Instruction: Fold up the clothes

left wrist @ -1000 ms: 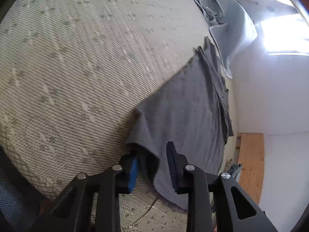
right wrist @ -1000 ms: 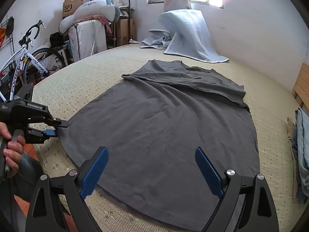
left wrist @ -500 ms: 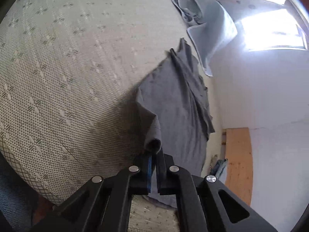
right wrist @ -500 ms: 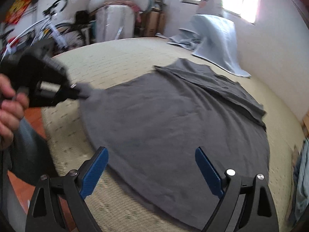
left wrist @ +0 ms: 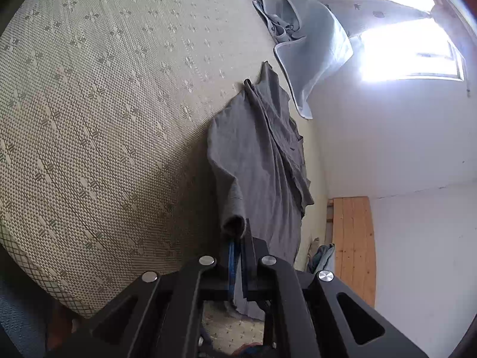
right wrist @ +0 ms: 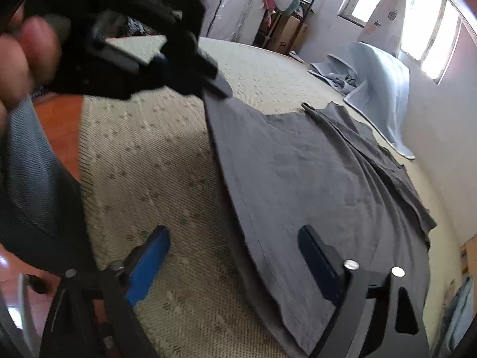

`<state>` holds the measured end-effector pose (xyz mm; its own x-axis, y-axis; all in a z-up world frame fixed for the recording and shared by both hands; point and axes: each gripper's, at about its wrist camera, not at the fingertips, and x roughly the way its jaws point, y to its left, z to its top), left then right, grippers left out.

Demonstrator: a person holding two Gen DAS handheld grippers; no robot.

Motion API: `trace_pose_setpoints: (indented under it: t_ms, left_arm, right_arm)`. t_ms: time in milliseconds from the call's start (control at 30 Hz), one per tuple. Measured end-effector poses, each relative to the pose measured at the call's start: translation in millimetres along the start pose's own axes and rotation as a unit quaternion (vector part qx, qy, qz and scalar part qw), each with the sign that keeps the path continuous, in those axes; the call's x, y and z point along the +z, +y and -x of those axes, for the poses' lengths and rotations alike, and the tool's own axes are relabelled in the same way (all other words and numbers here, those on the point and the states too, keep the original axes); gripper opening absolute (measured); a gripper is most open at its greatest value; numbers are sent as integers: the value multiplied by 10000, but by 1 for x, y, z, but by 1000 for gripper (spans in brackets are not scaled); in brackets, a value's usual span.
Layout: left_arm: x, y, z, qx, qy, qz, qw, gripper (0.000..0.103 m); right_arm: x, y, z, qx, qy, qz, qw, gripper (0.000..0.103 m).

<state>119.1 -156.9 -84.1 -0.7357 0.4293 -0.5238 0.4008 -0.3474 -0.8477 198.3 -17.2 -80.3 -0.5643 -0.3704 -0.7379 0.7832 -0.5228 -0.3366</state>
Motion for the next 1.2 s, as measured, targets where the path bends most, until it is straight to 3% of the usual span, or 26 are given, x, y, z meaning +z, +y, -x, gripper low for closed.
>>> trace_pose_setpoints:
  t_ms: [233, 467, 833, 1000, 1200]
  left_arm:
    - [8, -9, 9, -207, -142, 15, 9997, 2]
    - [11, -15, 15, -345, -285, 120, 9989, 2]
    - [18, -23, 22, -463, -456, 252, 9976, 2]
    - [22, -28, 20, -478, -529, 292, 9970, 2]
    - [15, -26, 28, -428, -557, 264, 9972, 2]
  right_arm:
    - [-21, -43, -2, -384, 241, -514, 9976, 79]
    - [-57, -86, 14, -879, 499, -853, 9912, 68]
    - [-146, -168, 48, -1857, 1039, -1500, 9655, 64]
    - [-173, -184, 61, -2131, 1203, -1360, 9600, 64]
    - [-180, -180, 69, -2203, 1220, -1062, 9619, 60]
